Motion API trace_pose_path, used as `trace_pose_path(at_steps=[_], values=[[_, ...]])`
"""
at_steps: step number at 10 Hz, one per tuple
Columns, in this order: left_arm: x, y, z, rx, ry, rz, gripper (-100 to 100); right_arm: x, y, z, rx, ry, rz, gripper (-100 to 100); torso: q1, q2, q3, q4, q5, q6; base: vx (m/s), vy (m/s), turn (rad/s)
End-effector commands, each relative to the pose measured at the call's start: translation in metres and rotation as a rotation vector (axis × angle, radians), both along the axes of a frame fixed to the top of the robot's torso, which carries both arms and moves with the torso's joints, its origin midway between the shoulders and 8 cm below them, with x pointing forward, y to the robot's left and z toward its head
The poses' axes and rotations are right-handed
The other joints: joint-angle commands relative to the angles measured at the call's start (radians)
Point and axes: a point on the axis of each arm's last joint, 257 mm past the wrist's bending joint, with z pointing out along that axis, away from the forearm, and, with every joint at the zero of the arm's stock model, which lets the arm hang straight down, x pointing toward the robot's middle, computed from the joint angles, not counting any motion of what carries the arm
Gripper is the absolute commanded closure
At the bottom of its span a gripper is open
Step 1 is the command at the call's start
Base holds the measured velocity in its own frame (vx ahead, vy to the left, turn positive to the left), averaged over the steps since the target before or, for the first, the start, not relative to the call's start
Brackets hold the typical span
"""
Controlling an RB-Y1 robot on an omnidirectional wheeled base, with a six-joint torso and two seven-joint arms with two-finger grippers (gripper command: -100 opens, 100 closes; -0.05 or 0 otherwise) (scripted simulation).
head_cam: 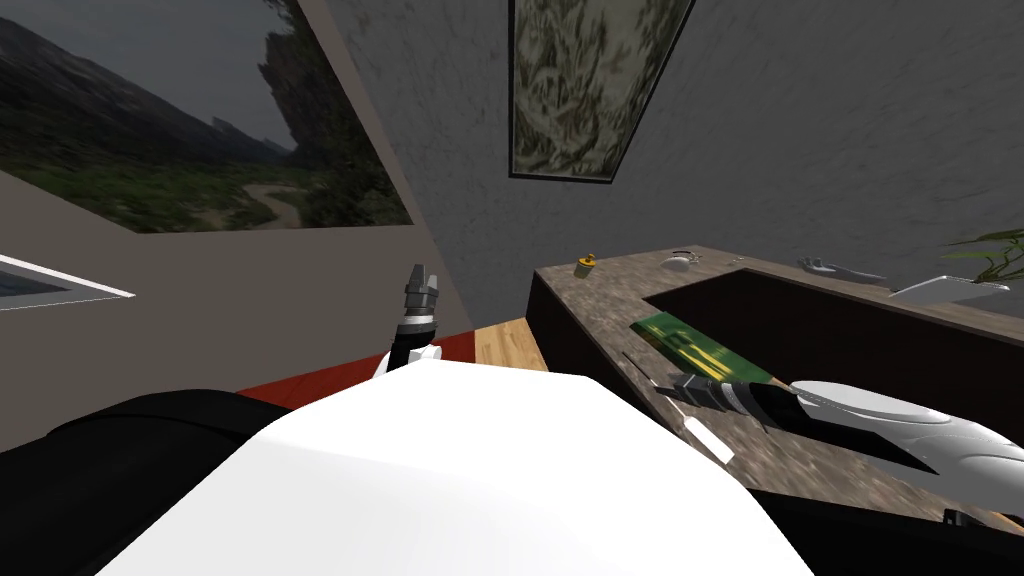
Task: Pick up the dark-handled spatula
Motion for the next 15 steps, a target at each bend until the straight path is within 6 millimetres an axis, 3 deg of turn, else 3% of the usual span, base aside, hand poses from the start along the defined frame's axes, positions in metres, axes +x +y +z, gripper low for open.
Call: trace_pose_path(at_steps=[1,3,4,8,10,11,12,15], values=[[0.000,0.000,0.000,0.000,0.000,0.000,0,-0.006,-0.001,-0.006,0.016,0.006,-0.010,-100,0.000,0.000,0.000,0.000,0.000,0.000,-0.068,0.023,0.187],[0.000,0.000,0.000,0.000,0.000,0.000,0,-0.007,-0.020,0.001,-0.017,-0.002,-0.041,-100,0.000,0.001,0.001,0.000,0.000,0.000,-0.037,0.013,0.037],[0.000,0.000,0.000,0.000,0.000,0.000,0,-0.008,-0.015,-0.005,0.011,-0.003,-0.046,-100,-0.001,0.000,0.000,0.000,0.000,0.001,-0.045,0.026,0.169],[0.000,0.000,0.000,0.000,0.000,0.000,0,-0.022,-0.037,-0.005,-0.009,0.004,-0.107,-100,-0.001,0.000,0.000,0.000,0.000,0.000,-0.044,0.017,0.106],[0.000,0.000,0.000,0.000,0.000,0.000,0,-0.029,-0.035,-0.012,0.016,0.011,-0.130,-100,-0.001,-0.001,0.000,0.000,0.000,0.001,-0.031,0.021,0.092],[0.000,0.000,0.000,0.000,0.000,0.000,0,-0.035,-0.048,-0.009,-0.006,0.015,-0.157,-100,0.000,-0.001,0.000,0.000,0.000,0.000,-0.042,0.030,0.112],[0.000,0.000,0.000,0.000,0.000,0.000,0,-0.042,-0.036,-0.019,0.037,0.026,-0.166,-100,0.000,0.000,0.000,0.000,0.000,0.001,-0.070,0.034,0.167],[0.000,0.000,0.000,0.000,0.000,0.000,0,-0.051,-0.053,-0.015,0.007,0.028,-0.207,-100,-0.001,0.000,0.000,0.000,0.000,0.001,-0.028,0.015,0.026]])
